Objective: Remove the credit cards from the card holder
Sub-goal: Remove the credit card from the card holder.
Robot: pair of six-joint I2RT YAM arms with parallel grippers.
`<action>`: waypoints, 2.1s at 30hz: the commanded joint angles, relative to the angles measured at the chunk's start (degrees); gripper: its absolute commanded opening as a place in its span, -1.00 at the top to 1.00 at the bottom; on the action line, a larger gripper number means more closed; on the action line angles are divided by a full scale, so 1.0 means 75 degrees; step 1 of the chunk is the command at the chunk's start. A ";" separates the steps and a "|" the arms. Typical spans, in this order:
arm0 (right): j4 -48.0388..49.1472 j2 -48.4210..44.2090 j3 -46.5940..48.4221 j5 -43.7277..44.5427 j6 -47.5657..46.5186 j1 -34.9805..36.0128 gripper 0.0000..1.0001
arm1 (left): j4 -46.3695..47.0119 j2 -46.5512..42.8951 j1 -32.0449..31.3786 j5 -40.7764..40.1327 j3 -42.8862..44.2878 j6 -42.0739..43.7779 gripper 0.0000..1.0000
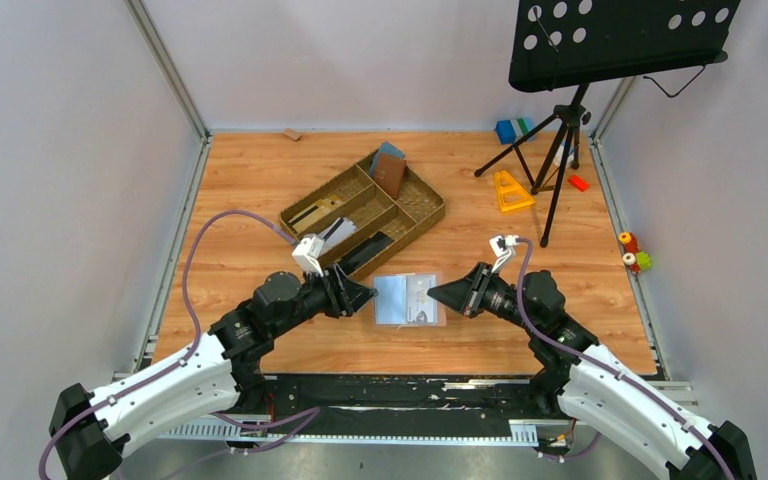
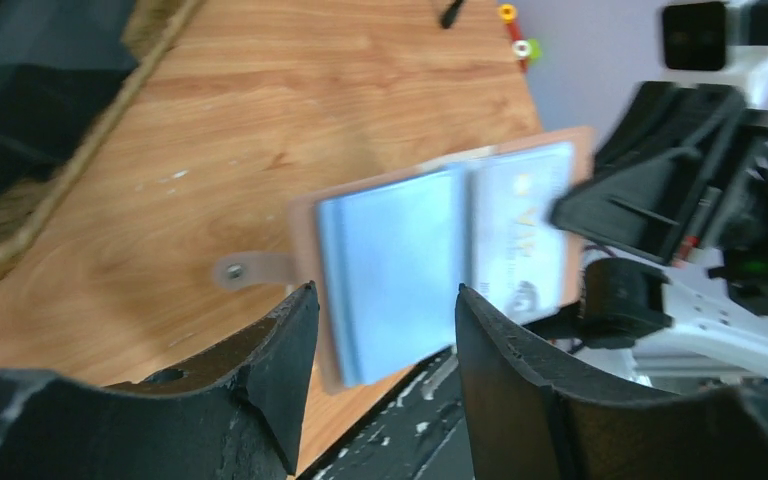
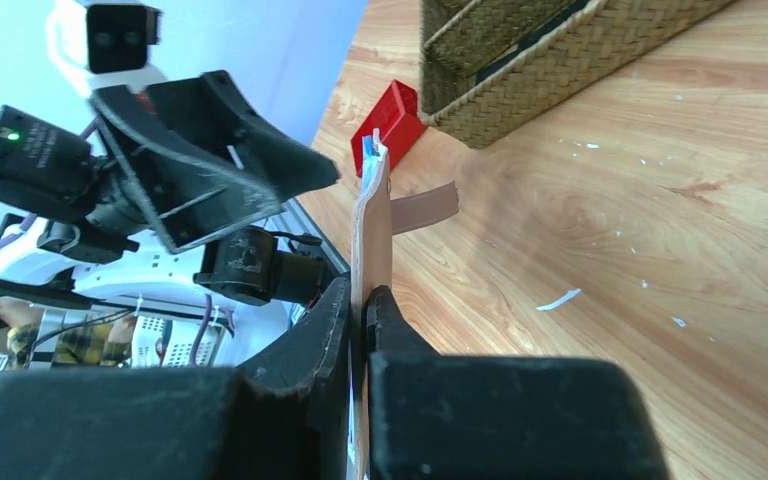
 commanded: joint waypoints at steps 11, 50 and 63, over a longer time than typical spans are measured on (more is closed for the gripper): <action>0.0393 0.0146 0.0412 0.0090 0.0043 -0.0004 1.00 | 0.3029 0.0835 -0.0025 0.2519 -0.0039 -0.0092 -0.01; 0.1715 -0.0040 -0.0495 -0.0505 0.1364 -0.0302 1.00 | 0.5378 0.3039 0.0414 0.3751 -0.0586 -0.1436 1.00; 0.2836 0.0566 -0.0550 -0.1160 0.1892 -0.0307 1.00 | 0.9488 0.5087 0.0409 0.4892 -0.0611 -0.2981 0.29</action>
